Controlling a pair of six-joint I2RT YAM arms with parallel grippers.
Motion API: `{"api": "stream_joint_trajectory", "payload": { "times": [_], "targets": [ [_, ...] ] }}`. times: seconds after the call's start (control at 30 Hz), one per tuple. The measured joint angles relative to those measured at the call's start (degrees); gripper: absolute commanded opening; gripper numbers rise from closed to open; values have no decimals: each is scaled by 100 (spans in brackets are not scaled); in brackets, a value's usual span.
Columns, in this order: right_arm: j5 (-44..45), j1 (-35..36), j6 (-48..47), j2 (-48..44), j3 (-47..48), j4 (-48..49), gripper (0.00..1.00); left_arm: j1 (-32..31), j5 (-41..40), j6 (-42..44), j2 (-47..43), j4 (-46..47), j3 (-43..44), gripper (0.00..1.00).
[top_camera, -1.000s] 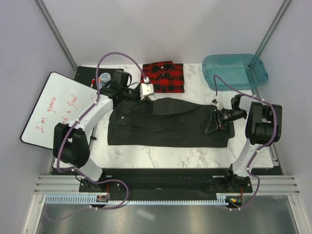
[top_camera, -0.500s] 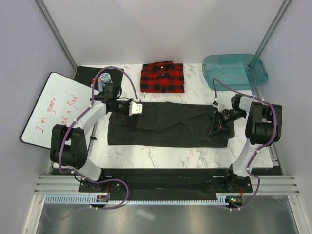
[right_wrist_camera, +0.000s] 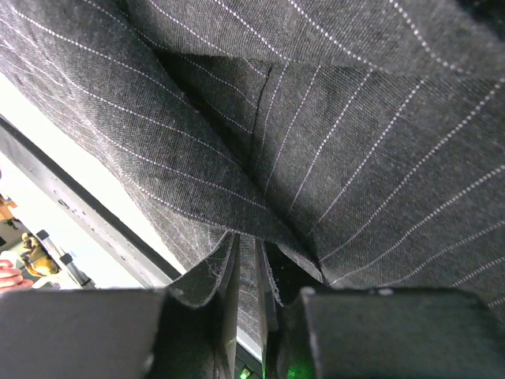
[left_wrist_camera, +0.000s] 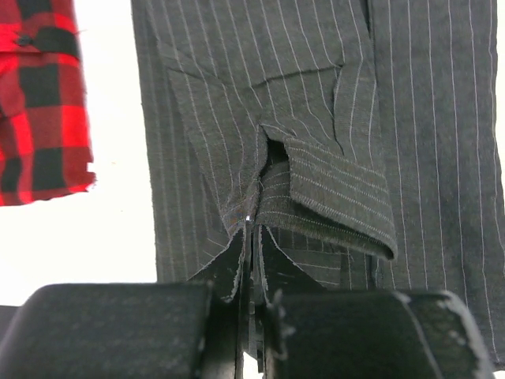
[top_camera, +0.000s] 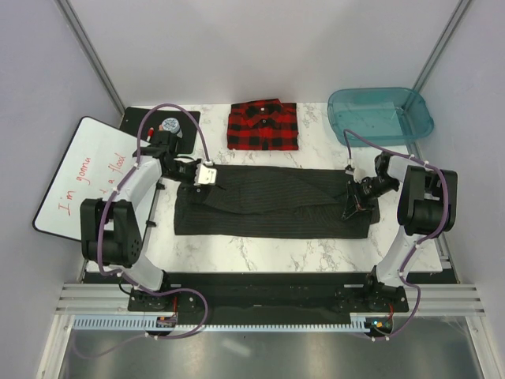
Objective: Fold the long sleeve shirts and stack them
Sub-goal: Fold the shirt
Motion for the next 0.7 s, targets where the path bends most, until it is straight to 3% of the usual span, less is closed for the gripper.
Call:
{"api": "stream_joint_trajectory", "payload": {
  "times": [0.4,0.47,0.5,0.53,0.7],
  "targets": [
    [98,0,-15,-247,0,-68,12,328,-269,380,699,-20,7,6],
    [103,0,-31,-352,0,-96,13,354,-323,424,767,7,35,11],
    [107,0,-52,-396,0,-122,13,356,-369,446,802,11,68,22],
    [111,0,-85,-426,2,-164,13,361,-407,487,831,28,98,26],
    [109,2,-264,-588,66,-466,17,437,-557,684,817,59,111,31]
  ]
}}
